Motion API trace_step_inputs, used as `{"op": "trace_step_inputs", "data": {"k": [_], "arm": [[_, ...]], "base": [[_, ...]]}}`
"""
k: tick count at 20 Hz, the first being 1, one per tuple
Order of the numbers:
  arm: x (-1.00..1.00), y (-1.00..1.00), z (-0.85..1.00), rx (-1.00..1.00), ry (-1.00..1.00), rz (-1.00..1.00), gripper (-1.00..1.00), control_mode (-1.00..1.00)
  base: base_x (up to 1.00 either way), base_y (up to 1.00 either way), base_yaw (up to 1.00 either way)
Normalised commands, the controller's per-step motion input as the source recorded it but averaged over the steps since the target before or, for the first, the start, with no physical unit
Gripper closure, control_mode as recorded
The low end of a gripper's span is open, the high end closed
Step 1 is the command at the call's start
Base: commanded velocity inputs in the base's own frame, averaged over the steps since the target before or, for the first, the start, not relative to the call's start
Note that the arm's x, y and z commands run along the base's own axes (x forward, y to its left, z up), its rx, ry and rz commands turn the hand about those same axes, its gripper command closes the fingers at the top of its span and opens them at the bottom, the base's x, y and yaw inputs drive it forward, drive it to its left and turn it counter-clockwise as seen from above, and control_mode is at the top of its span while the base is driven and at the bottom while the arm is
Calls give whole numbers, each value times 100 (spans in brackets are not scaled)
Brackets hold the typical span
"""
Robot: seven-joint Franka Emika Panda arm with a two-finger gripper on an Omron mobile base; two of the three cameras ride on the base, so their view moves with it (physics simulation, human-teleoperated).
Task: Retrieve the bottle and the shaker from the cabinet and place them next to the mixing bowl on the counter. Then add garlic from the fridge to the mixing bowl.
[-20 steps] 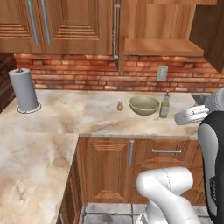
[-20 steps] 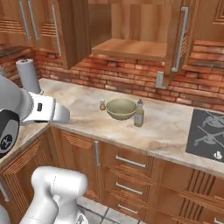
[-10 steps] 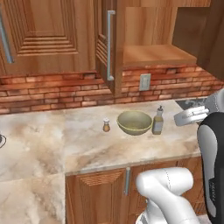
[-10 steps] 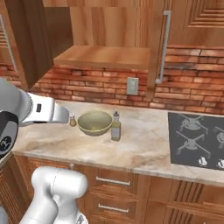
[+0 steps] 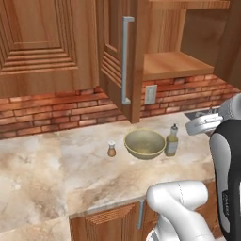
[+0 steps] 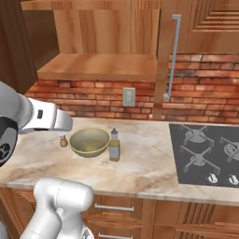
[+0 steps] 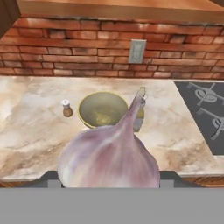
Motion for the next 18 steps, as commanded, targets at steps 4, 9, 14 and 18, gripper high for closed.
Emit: {"op": "trace_step_inputs", "data": {"k": [4, 9, 14, 18], "arm": [[0, 0, 0, 0, 0, 0, 100, 100], [0, 0, 0, 0, 0, 0, 100, 100], [6, 0, 0, 0, 2, 0, 100, -100], [34, 6, 0, -4, 31, -2, 100, -100]], "base": [[0, 0, 0], [0, 0, 0], [4, 0, 0], [0, 0, 0]]}}
